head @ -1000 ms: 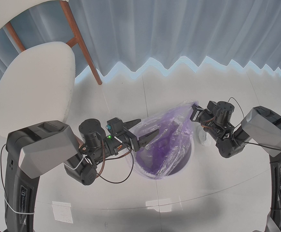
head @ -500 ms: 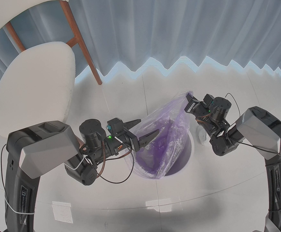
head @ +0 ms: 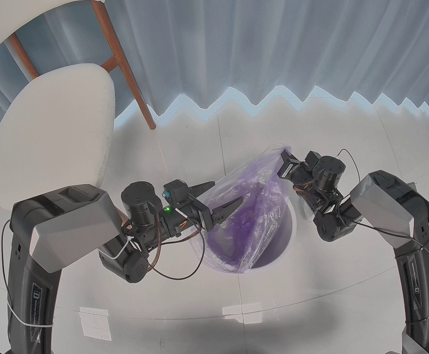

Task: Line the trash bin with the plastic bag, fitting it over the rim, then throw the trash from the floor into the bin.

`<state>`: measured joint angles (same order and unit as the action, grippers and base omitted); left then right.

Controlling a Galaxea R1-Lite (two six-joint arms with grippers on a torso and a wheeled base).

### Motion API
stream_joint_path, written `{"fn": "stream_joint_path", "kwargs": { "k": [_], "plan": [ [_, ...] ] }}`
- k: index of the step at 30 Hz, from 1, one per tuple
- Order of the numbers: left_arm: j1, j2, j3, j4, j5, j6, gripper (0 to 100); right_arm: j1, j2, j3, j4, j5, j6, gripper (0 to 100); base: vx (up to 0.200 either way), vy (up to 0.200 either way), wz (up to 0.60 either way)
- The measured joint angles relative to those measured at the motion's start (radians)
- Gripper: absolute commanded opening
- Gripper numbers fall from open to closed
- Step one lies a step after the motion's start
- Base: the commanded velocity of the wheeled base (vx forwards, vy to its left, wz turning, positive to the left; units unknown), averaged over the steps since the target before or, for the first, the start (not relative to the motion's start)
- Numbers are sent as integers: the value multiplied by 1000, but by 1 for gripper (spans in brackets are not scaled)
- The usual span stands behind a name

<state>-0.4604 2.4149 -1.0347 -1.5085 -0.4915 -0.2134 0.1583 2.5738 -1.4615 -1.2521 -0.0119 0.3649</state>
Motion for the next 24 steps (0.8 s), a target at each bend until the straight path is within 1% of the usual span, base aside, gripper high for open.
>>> {"fn": "stream_joint_path", "kwargs": {
  "k": [3, 4, 16, 21, 24],
  "plan": [
    [2, 1, -2, 1, 0, 0, 100, -1, 0, 1, -7, 1, 5, 0, 0, 0, 0],
    [2, 1, -2, 1, 1, 0, 100, -1, -4, 5, -8, 1, 6, 100, 0, 0, 0],
    [0, -1, -1, 0, 4, 0, 100, 5, -114, 135, 9, 5, 28, 100, 0, 0, 0],
    [0, -2, 0, 0, 7, 0, 100, 21, -199, 248, 58, 13, 30, 100, 0, 0, 0],
    [-1, -3, 0, 0, 9, 0, 100, 51, -264, 331, 86, 17, 31, 100, 0, 0, 0]
  ]
}}
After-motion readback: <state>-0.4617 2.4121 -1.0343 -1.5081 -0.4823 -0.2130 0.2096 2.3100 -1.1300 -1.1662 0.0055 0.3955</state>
